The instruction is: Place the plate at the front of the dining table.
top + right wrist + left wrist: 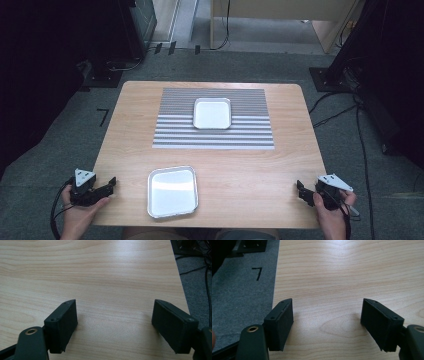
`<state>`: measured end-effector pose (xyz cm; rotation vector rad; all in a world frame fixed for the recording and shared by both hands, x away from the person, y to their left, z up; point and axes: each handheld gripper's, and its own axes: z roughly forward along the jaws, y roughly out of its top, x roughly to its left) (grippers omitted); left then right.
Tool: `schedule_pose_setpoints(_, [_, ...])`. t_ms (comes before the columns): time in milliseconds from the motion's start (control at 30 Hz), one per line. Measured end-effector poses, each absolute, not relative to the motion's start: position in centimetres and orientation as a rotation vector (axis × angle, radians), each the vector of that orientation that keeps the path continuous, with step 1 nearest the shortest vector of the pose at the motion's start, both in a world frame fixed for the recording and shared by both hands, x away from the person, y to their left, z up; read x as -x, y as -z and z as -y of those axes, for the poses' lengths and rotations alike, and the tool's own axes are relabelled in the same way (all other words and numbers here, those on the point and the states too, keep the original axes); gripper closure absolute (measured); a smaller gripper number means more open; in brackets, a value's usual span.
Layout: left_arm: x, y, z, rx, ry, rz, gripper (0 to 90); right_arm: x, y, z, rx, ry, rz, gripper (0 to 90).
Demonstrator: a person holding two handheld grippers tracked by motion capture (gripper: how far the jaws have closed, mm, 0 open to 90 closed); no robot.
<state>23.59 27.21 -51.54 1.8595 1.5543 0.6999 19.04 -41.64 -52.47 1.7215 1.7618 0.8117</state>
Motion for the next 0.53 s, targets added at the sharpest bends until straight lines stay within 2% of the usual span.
schedule_pose_setpoints(133, [-23.62,51.70,-27.14,-1.849,-0.706,-1.546,24.7,-19.15,52.52,41.70,-1.740,-0.795,-1.753,13.7])
schedule_pose_setpoints(533, [-23.92,51.76,-27.14,-1.839,-0.695,-1.572,18.4,-19.15,52.54,41.69,-1.740,-0.794,-1.754,13.5])
